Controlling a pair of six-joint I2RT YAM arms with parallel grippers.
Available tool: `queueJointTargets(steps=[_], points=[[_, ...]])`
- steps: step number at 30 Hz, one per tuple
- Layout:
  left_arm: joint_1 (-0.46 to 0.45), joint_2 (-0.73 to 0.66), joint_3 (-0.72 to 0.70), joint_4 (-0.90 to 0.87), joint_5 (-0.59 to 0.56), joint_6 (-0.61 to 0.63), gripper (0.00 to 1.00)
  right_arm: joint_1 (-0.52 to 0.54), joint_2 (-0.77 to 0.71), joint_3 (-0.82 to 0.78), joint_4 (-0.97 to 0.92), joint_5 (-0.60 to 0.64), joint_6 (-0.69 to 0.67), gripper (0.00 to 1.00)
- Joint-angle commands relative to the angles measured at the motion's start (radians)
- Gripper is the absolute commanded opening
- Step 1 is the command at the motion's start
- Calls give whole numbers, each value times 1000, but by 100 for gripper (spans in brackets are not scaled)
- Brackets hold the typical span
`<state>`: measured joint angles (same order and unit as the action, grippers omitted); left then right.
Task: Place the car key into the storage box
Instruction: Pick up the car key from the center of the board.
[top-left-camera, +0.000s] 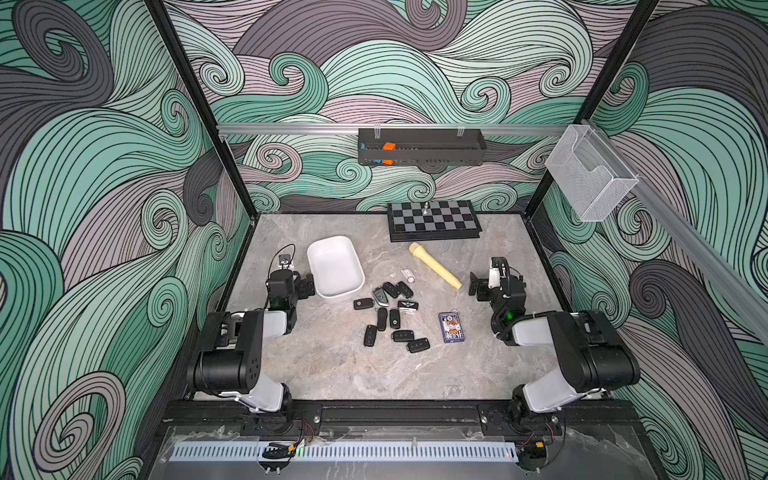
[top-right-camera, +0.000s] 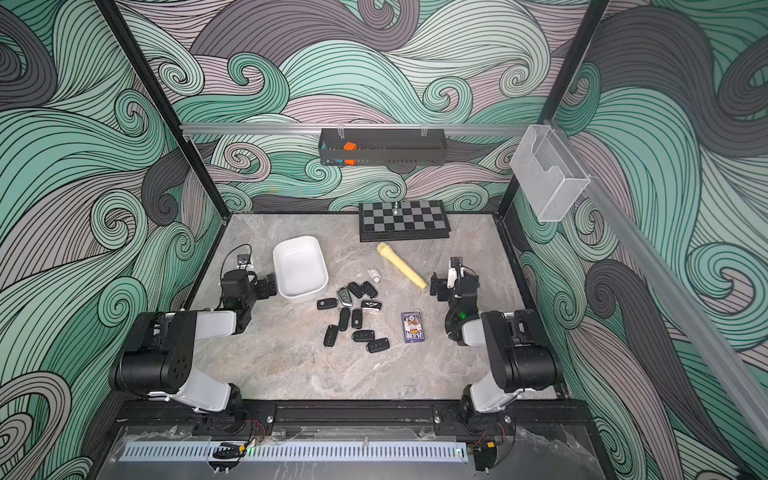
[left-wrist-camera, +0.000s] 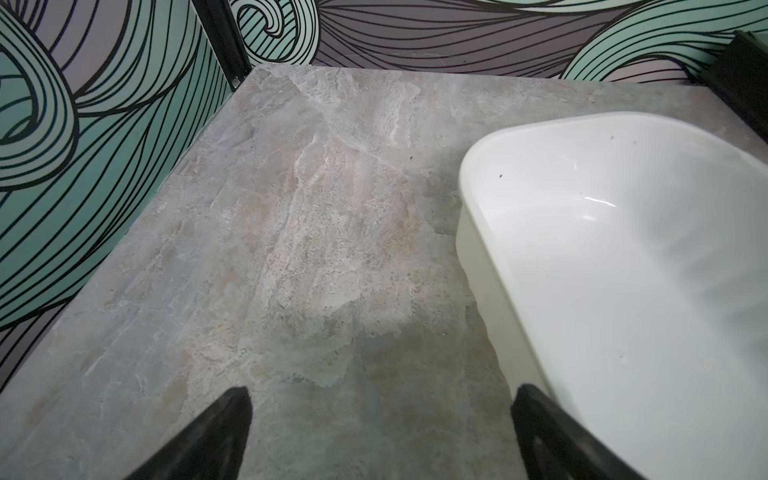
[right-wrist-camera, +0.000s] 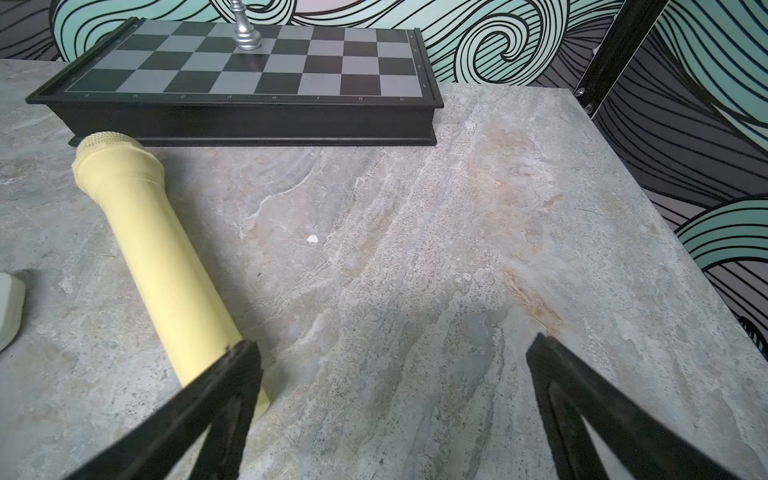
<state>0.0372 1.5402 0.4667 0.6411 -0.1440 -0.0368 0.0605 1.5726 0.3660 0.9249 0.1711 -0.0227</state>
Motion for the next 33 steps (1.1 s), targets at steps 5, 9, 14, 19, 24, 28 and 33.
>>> queueJointTargets(steps=[5,9,14,19,24,28,33], points=[[7,-13,21,-2,12,-8,99,-4,-9,7,31,-15,-6,99],[7,-14,21,-4,14,-8,99,-4,-10,7,29,-15,-6,99],[7,-15,20,-4,14,-8,99,-4,-9,7,32,-15,-6,99],[7,-14,20,-4,15,-8,99,-6,-14,13,8,-22,-2,99],[6,-38,43,-56,-14,-14,99,-10,-35,16,-6,-16,3,99],[5,-96,170,-301,-65,-42,99,-9,-129,2,-62,44,22,99],[6,-166,333,-626,-97,-135,99,-8,-305,53,-291,95,71,99]])
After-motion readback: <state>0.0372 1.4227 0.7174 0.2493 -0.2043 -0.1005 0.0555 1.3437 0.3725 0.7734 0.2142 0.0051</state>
